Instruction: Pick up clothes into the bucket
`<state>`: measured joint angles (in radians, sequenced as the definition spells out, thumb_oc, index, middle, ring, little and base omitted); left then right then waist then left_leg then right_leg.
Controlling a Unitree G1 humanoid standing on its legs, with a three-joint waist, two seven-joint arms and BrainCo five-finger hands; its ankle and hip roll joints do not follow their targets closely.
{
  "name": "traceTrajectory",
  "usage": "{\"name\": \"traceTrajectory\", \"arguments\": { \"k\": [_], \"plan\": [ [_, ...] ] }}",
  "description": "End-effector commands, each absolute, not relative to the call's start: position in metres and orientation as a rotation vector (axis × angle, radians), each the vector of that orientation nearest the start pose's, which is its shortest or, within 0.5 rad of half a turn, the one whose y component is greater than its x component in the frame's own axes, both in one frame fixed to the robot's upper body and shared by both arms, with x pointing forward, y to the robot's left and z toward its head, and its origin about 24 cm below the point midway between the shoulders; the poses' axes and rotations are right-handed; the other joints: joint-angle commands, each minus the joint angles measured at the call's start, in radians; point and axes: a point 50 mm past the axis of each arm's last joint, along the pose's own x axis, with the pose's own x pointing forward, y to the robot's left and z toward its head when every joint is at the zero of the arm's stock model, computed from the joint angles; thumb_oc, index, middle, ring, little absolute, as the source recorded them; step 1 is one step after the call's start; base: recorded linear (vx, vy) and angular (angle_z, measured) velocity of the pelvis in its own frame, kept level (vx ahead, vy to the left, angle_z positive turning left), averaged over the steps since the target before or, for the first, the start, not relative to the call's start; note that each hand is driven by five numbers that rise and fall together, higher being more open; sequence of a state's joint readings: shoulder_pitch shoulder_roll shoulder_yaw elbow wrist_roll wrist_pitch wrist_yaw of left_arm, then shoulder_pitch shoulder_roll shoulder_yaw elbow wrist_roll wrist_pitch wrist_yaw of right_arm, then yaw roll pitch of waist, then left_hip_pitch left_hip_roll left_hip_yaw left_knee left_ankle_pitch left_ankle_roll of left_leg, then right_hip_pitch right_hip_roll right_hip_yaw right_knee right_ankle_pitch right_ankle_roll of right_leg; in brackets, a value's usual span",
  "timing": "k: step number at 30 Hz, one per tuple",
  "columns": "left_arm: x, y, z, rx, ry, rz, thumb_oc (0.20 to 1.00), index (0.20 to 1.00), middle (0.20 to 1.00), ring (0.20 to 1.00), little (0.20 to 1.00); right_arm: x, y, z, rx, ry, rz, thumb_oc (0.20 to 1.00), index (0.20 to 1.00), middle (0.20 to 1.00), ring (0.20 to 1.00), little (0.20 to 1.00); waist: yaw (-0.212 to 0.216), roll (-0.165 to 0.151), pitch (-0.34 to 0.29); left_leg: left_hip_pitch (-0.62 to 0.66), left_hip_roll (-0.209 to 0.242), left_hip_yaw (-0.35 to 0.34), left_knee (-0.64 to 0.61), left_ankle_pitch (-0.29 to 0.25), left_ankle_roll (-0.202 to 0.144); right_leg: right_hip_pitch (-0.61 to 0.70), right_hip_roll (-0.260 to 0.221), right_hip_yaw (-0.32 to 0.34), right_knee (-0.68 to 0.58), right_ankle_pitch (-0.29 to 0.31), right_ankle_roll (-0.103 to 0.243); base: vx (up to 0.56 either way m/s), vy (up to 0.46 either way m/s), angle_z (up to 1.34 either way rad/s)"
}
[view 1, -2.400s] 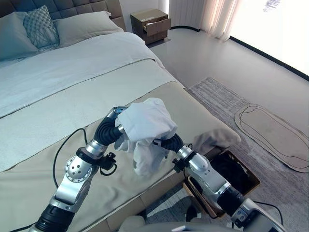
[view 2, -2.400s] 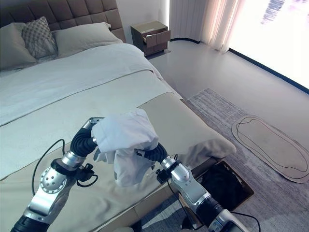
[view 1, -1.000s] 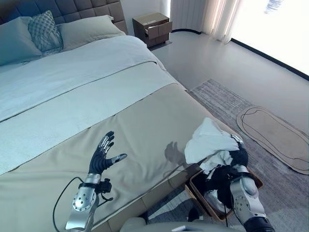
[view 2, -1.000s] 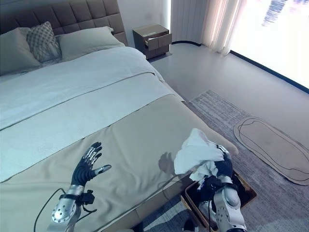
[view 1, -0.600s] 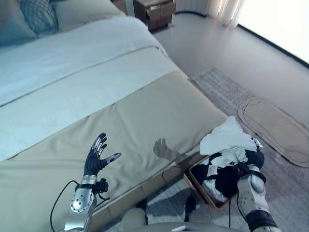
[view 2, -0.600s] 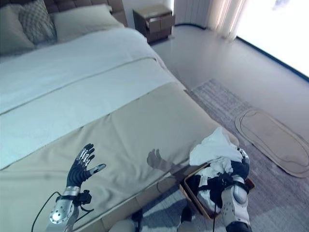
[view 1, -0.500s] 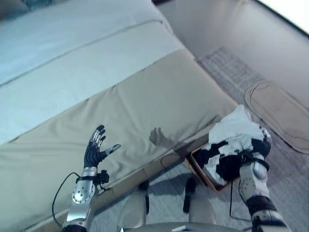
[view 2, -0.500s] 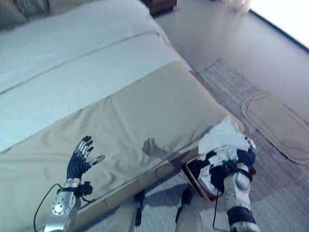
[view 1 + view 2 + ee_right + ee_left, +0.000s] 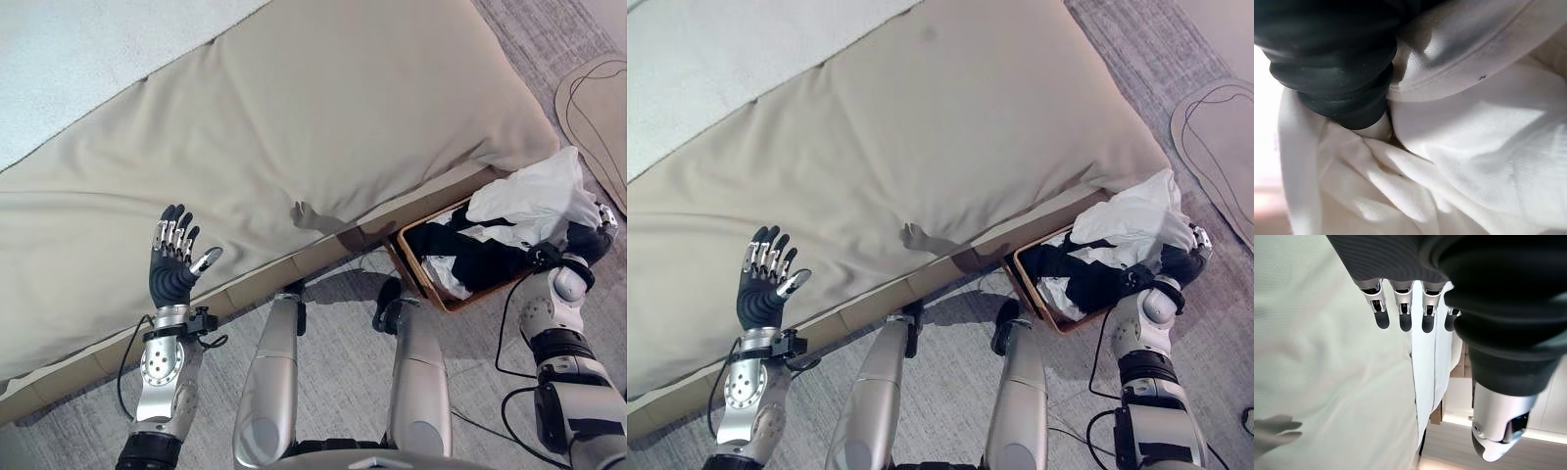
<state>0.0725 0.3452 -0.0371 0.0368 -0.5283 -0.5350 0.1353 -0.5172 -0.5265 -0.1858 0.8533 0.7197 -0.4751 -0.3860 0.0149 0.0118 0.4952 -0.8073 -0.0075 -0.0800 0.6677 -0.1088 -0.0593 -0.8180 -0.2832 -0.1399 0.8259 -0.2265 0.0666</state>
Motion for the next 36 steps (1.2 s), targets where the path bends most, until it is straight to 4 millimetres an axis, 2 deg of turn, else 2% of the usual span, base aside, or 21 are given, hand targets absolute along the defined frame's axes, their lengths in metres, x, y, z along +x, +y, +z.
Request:
{"name": "traceTrajectory", "arguments": {
  "k": [1,4,5,8,11,13,15,16,18,19,20,23,28,33,34,35,36],
  "plan": [
    [0.219,0.229,0.1,-0.256,-0.564,0.217,1.0,1.0,1.0,1.0,1.0,0.291,-0.385,0.128,0.348,-0.441,-1.005,0.2,0.2,0.2,0.2,0.2,-0.004,0.03,-0.066,-0.085,0.028,0.039,0.131,-0.092,-0.002,-0.025,-0.001,0.076,0.027,0.022,0.051,0.02,0.019,-0.08],
    [0.219,0.227,0.105,-0.277,-0.589,0.218,1.0,1.0,1.0,1.0,1.0,0.291,-0.391,0.136,0.378,-0.465,-1.038,0.2,0.2,0.2,0.2,0.2,-0.004,0.039,-0.053,-0.142,0.02,0.041,0.155,-0.07,0.002,-0.088,-0.004,0.09,0.054,0.038,0.042,-0.08,0.028,-0.07],
    [0.219,0.226,0.107,-0.309,-0.6,0.223,1.0,1.0,1.0,1.0,1.0,0.289,-0.397,0.14,0.432,-0.484,-1.088,0.2,0.2,0.2,0.2,0.2,-0.006,0.045,-0.05,-0.171,0.019,0.042,0.193,-0.109,0.001,-0.113,-0.006,0.101,0.088,0.004,0.044,0.03,0.001,-0.05],
    [0.218,0.225,0.111,-0.329,-0.617,0.221,1.0,1.0,1.0,1.0,1.0,0.287,-0.403,0.14,0.439,-0.473,-1.119,0.2,0.2,0.2,0.2,0.2,-0.004,0.053,-0.046,-0.206,0.015,0.043,0.216,-0.111,0.003,-0.154,-0.011,0.109,0.111,-0.002,0.042,0.0,0.009,-0.01],
    [0.216,0.227,0.117,-0.316,-0.649,0.222,1.0,1.0,1.0,1.0,1.0,0.287,-0.407,0.135,0.299,-0.375,-1.095,0.2,0.2,0.2,0.2,0.2,-0.002,0.063,-0.037,-0.269,0.004,0.048,0.254,-0.112,0.004,-0.221,-0.018,0.128,0.153,-0.008,0.038,-0.04,0.025,0.01],
    [0.215,0.227,0.12,-0.325,-0.665,0.22,1.0,1.0,1.0,1.0,1.0,0.287,-0.408,0.133,0.281,-0.345,-1.094,0.2,0.2,0.2,0.2,0.2,-0.001,0.065,-0.039,-0.287,-0.002,0.048,0.265,-0.113,0.007,-0.243,-0.019,0.135,0.169,-0.011,0.037,-0.01,0.008,0.03],
    [0.214,0.229,0.123,-0.336,-0.685,0.226,1.0,1.0,1.0,1.0,1.0,0.291,-0.403,0.128,0.237,-0.311,-1.066,0.2,0.2,0.2,0.2,0.2,0.0,0.067,-0.033,-0.316,-0.008,0.051,0.285,-0.115,0.009,-0.271,-0.018,0.142,0.187,-0.015,0.035,-0.03,0.017,0.06],
    [0.215,0.229,0.125,-0.314,-0.692,0.219,1.0,1.0,1.0,1.0,1.0,0.295,-0.395,0.117,0.158,-0.237,-1.016,0.2,0.2,0.2,0.2,0.2,0.003,0.069,-0.026,-0.337,-0.013,0.053,0.3,-0.114,0.01,-0.287,-0.018,0.146,0.198,-0.016,0.034,0.0,0.0,0.0],
    [0.217,0.229,0.126,-0.296,-0.694,0.217,1.0,1.0,1.0,1.0,1.0,0.303,-0.385,0.109,0.066,-0.169,-0.957,0.2,0.2,0.2,0.2,0.2,0.007,0.074,-0.021,-0.352,-0.015,0.055,0.313,-0.116,0.011,-0.305,-0.024,0.152,0.213,-0.018,0.034,-0.01,0.012,-0.02],
    [0.217,0.229,0.126,-0.296,-0.695,0.219,1.0,1.0,1.0,1.0,1.0,0.304,-0.385,0.109,0.064,-0.169,-0.956,0.2,0.2,0.2,0.2,0.2,0.006,0.073,-0.022,-0.353,-0.015,0.055,0.314,-0.116,0.011,-0.306,-0.024,0.152,0.214,-0.019,0.034,-0.01,0.007,0.03],
    [0.218,0.229,0.126,-0.312,-0.697,0.217,1.0,1.0,1.0,1.0,1.0,0.31,-0.373,0.103,0.018,-0.134,-0.905,0.2,0.2,0.2,0.2,0.2,0.007,0.075,-0.018,-0.371,-0.021,0.054,0.329,-0.115,0.014,-0.322,-0.024,0.155,0.227,-0.02,0.032,0.0,0.004,0.04],
    [0.218,0.228,0.128,-0.311,-0.707,0.214,1.0,1.0,1.0,1.0,1.0,0.314,-0.366,0.096,0.041,-0.106,-0.911,0.2,0.2,0.2,0.2,0.2,0.011,0.083,-0.021,-0.392,-0.029,0.056,0.347,-0.118,0.016,-0.347,-0.027,0.16,0.248,-0.027,0.03,0.0,0.0,0.0],
    [0.219,0.228,0.13,-0.309,-0.709,0.224,1.0,1.0,1.0,1.0,1.0,0.318,-0.363,0.093,0.062,-0.063,-0.941,0.2,0.2,0.2,0.2,0.2,0.021,0.093,-0.018,-0.417,-0.038,0.06,0.361,-0.119,0.02,-0.374,-0.03,0.169,0.274,-0.035,0.029,0.0,0.012,0.06],
    [0.22,0.231,0.128,-0.319,-0.701,0.238,1.0,1.0,1.0,1.0,1.0,0.314,-0.37,0.09,0.028,-0.007,-0.974,0.2,0.2,0.2,0.2,0.2,0.026,0.096,-0.021,-0.44,-0.047,0.057,0.376,-0.117,0.018,-0.398,-0.038,0.178,0.295,-0.041,0.026,0.01,-0.007,0.05],
    [0.219,0.232,0.128,-0.319,-0.698,0.243,1.0,1.0,1.0,1.0,1.0,0.312,-0.373,0.087,0.009,0.025,-0.996,0.313,0.313,0.313,0.313,0.313,0.029,0.097,-0.023,-0.445,-0.047,0.059,0.378,-0.116,0.018,-0.406,-0.038,0.181,0.3,-0.043,0.025,0.01,0.004,0.06],
    [0.219,0.232,0.128,-0.319,-0.698,0.243,1.0,1.0,1.0,1.0,1.0,0.312,-0.373,0.087,0.008,0.025,-0.996,0.391,0.391,0.391,0.391,0.391,0.029,0.097,-0.024,-0.446,-0.047,0.06,0.379,-0.116,0.018,-0.408,-0.038,0.181,0.301,-0.043,0.025,0.02,0.005,0.08],
    [0.218,0.232,0.128,-0.319,-0.697,0.246,1.0,1.0,1.0,1.0,1.0,0.313,-0.374,0.09,0.006,0.03,-1.009,1.0,1.0,1.0,1.0,1.0,0.03,0.096,-0.027,-0.452,-0.046,0.062,0.384,-0.117,0.02,-0.415,-0.038,0.184,0.303,-0.041,0.025,0.01,0.001,0.07]
  ]
}}
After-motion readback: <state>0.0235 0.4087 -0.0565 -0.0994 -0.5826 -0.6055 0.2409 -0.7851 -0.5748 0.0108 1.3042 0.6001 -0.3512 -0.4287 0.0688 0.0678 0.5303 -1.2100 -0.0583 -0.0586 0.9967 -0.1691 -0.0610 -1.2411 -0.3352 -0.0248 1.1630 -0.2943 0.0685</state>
